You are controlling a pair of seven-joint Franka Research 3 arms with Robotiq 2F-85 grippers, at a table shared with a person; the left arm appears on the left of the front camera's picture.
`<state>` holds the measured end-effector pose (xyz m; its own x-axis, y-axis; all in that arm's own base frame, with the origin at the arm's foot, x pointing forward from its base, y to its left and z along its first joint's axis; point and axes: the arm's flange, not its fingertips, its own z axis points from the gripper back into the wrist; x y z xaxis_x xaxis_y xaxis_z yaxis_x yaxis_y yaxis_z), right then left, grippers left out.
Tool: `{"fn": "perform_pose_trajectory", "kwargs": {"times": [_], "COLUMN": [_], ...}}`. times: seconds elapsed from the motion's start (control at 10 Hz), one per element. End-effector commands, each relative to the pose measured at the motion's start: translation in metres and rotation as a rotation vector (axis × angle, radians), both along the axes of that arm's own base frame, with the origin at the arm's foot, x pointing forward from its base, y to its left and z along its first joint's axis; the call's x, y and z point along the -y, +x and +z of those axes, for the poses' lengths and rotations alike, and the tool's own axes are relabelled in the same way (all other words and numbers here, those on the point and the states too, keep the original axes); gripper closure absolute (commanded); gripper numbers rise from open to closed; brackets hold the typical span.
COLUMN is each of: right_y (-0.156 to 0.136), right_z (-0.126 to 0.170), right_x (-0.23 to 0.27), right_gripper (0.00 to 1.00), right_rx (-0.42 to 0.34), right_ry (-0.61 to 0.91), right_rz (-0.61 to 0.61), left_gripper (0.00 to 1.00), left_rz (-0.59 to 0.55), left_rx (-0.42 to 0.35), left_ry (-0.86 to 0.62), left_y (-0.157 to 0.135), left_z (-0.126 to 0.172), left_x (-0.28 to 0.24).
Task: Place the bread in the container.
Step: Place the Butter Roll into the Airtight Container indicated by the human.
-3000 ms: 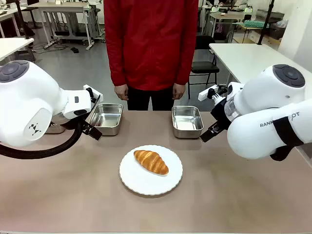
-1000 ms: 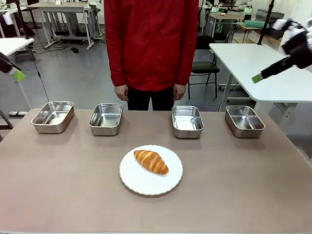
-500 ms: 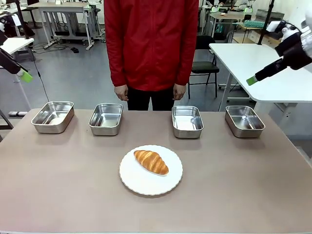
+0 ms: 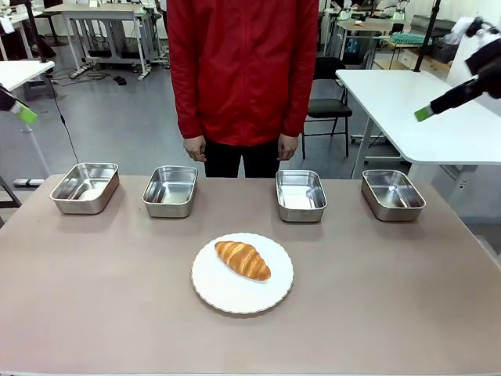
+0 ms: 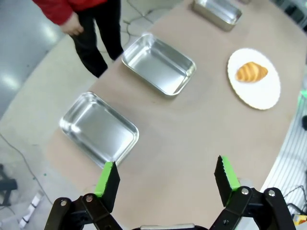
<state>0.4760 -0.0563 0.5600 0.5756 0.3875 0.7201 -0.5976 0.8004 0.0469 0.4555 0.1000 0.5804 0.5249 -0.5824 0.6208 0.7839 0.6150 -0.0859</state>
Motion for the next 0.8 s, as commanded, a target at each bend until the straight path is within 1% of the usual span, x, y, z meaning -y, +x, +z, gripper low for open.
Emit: {"fn": "perform_pose_trajectory", "kwargs": {"times": [0.0,0.2,0.4,0.7], "right_y": [0.004,0.001,-0.003,-0.002], "right_z": [-0.001,0.003,0.009,0.006], "right_x": [0.018,0.035,0.041,0.042], "right_gripper": [0.00,0.00,0.00,0.00], "right_rx": [0.049,0.080,0.098,0.101], "right_ry": [0.068,0.088,0.101,0.095], "right_rz": [0.028,0.010,0.010,0.007], "left_gripper": [0.00,0.00,0.00,0.00], "left_rz": [-0.010,-0.004,0.007,0.013], "left_rx": [0.067,0.091,0.116,0.113], "left_ry": [-0.089,-0.144,-0.164,-0.171], "left_y": [-0.012,-0.021,-0.027,-0.026], "left_z": [0.011,0.016,0.022,0.017], "left_x": [-0.018,-0.032,-0.038,-0.042]}}
